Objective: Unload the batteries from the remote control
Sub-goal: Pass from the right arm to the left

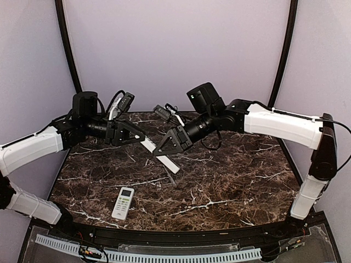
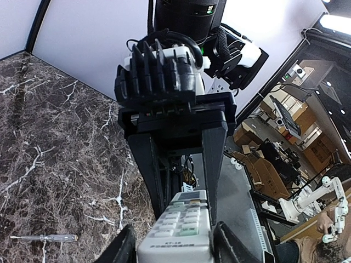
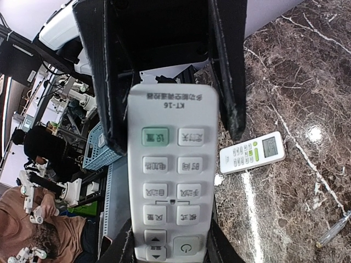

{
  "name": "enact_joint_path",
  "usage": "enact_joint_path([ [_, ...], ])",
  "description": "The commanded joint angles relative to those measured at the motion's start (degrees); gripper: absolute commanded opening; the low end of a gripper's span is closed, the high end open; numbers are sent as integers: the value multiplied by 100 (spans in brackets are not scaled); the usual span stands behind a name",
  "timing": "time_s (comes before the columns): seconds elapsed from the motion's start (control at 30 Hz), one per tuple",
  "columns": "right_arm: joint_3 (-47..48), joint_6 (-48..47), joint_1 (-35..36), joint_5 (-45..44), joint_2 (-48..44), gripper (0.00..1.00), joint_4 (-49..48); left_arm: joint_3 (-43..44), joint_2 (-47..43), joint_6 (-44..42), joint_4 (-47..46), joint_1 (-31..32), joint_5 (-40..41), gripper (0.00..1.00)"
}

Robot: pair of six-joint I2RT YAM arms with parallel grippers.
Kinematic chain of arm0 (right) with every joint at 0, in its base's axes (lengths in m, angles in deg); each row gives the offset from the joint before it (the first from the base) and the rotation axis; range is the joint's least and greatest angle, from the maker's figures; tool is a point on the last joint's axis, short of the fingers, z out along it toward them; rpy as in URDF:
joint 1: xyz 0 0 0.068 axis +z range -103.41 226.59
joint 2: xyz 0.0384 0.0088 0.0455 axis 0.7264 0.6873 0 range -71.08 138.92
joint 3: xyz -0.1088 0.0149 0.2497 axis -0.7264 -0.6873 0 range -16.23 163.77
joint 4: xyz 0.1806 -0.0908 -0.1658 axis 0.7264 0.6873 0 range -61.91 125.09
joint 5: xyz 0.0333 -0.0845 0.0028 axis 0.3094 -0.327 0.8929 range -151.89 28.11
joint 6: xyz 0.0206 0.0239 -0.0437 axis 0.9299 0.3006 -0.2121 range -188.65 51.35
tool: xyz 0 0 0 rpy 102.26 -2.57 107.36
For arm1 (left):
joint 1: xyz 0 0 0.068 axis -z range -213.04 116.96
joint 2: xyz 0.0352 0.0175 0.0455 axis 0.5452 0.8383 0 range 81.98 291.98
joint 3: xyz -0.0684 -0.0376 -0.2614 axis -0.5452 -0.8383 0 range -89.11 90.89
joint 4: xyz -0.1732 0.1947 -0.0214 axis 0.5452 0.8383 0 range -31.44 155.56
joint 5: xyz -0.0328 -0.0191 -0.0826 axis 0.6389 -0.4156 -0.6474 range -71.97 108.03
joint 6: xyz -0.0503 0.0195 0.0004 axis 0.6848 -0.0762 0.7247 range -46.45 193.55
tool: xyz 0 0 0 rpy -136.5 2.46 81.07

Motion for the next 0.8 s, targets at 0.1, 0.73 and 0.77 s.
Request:
enact_joint_path([
  [0.1,214,-209,45,-119,42,0,49,99,60,57,-40,41,-217,42],
  [0.73,-80,-122,-34,-429,-259,54,-203,116,-34,118,-88,41,-116,11],
  [0.77,-107,-110,-34,-429,-289,61,-246,127,-65,77,-64,41,-33,8],
])
